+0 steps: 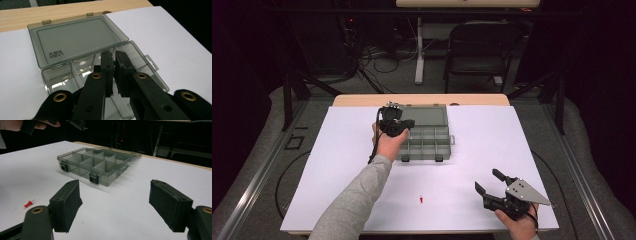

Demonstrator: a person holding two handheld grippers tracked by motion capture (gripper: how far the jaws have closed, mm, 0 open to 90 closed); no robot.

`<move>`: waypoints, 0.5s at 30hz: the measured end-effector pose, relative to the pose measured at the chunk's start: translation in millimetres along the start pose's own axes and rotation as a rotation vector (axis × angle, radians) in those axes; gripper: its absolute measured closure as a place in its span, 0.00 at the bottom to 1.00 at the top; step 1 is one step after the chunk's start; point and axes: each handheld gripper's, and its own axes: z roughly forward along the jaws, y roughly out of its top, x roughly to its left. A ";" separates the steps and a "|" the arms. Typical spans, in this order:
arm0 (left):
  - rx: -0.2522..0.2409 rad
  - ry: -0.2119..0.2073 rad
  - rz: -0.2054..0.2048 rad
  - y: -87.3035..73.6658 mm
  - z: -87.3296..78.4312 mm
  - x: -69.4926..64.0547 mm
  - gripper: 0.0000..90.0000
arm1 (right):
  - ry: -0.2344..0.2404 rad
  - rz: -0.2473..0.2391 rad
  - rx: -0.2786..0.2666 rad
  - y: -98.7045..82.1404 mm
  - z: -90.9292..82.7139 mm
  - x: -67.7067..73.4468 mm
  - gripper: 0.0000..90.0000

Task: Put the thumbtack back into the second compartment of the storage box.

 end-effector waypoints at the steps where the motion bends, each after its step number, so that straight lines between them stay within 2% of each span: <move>1: 0.005 0.006 0.002 1.6 2.2 -0.4 0.95 | 0.000 0.000 0.000 0.0 0.0 0.0 0.27; 6: 0.051 0.052 -0.003 8.1 18.5 1.7 0.95 | 0.002 0.002 0.004 0.0 -0.1 -0.1 0.27; 8: 0.070 0.060 -0.021 9.7 24.2 4.6 0.95 | 0.002 0.002 0.001 0.0 0.1 0.2 0.27; 12: 0.097 0.087 -0.042 8.4 33.8 9.3 0.95 | 0.004 0.003 0.004 0.0 0.0 0.1 0.27; 15: 0.115 0.108 -0.041 6.2 39.5 10.9 0.95 | 0.005 0.004 0.000 -0.2 0.4 -0.2 0.27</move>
